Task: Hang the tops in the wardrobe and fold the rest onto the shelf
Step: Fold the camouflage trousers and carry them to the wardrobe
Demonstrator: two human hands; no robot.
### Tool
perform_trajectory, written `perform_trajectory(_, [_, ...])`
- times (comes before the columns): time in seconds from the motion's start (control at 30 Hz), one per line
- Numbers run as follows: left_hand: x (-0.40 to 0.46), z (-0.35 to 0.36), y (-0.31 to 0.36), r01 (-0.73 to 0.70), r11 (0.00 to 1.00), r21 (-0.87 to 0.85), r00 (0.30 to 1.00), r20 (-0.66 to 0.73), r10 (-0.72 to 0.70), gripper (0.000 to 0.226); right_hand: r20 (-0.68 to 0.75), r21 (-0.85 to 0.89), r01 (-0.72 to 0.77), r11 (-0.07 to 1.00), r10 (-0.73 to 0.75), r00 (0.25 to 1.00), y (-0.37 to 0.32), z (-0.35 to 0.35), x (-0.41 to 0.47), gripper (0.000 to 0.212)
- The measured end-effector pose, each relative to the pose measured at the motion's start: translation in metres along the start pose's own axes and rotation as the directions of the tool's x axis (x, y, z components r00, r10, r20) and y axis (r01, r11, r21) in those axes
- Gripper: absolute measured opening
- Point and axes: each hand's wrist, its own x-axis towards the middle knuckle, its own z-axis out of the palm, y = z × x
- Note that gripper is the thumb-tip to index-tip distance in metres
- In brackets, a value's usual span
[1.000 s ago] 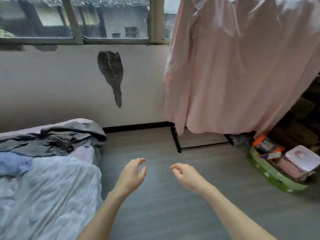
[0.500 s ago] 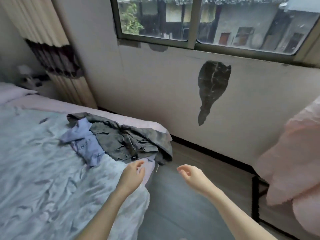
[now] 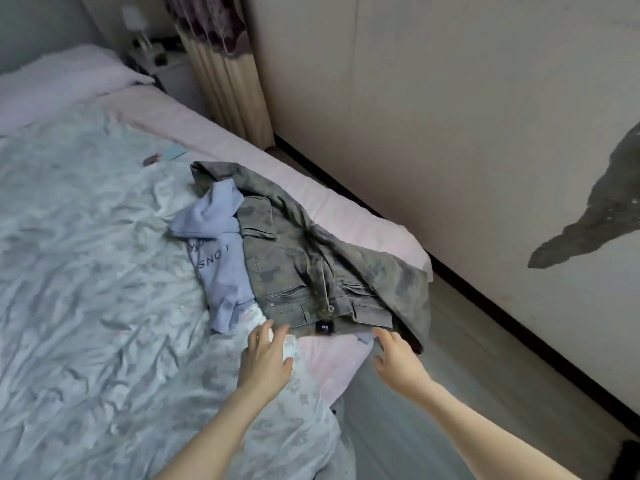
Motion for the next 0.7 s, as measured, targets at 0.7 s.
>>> perform_trajectory(0.7, [0.177,0.026,-0.061,-0.680,0.719,0.146,0.713,-0.103,0.694,0.021,0.351,0.867,-0.474,-0.151,0.861,0.368,-0.002,0.044,0.194,0.038])
